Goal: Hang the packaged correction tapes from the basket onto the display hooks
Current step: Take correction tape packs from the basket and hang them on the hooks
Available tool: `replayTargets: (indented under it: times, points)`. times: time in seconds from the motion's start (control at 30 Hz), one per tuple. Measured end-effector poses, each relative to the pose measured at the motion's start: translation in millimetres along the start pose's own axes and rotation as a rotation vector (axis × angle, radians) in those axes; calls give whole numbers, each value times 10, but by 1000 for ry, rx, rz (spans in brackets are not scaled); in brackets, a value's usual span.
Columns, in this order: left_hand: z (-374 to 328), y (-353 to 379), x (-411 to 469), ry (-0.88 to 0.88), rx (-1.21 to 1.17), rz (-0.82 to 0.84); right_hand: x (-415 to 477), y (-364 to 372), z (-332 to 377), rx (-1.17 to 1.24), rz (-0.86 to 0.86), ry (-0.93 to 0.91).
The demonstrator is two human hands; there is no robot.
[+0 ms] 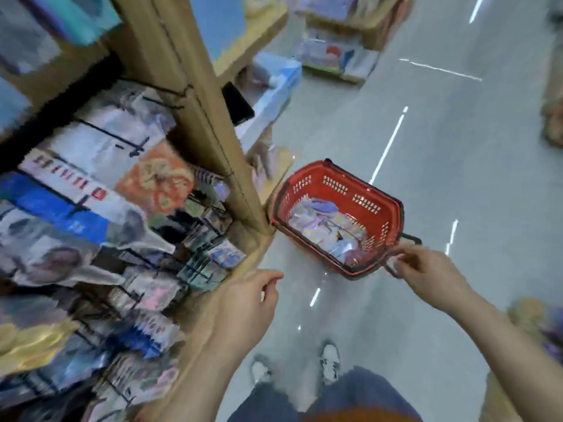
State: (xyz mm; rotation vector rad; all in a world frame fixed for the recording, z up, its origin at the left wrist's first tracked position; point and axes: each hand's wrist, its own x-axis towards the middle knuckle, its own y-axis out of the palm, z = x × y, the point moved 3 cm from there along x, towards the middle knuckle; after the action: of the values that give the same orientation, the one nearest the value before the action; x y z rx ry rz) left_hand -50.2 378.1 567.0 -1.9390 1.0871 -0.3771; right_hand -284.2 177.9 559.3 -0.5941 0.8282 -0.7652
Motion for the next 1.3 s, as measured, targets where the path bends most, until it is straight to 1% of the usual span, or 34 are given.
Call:
replayTargets:
  times: [0.03,0.1,0.17,0.23,0.4,0.5,0.6,0.67,0.83,0.97,1.07,1.17,1.23,1.3]
  points:
    - [-39,31,112,-13,-4,42,53,-46,-84,13,-19,33]
    - [-122,350,625,-5,-4,172,312,-162,-366,99,-80,143]
    - [-146,419,904,26,10,166,421,-132,-439,164,-107,189]
    - [-171,685,1372,59,28,217,697,-91,-588,237,-143,271]
    - [-8,1451,2522,34,88,394,1504,306,-794,336,-153,406]
    - [214,2074,3085,41,170,535,2058,698,-1030,327,-115,478]
    - [495,2803,3562,55,230,643,2662,1156,-1339,296,-78,535]
    - [701,3336,3804,72,275,717,3116,1478,-1569,272,-62,537]
    - [1258,4799,4242,206,475,863,4287,2374,-2323,129,-20,520]
    - [1591,5785,4402,351,664,958,4941,3067,-2985,-55,115,554]
    - [1741,6261,4465,425,841,997,5212,3359,-3304,-146,202,579]
    - [1834,6617,4584,522,948,965,5353,3562,-3457,-228,240,571]
    - [1820,6749,4648,539,957,949,5376,3632,-3462,-255,182,544]
    - [1753,6758,4700,548,946,926,5380,3626,-3462,-244,76,550]
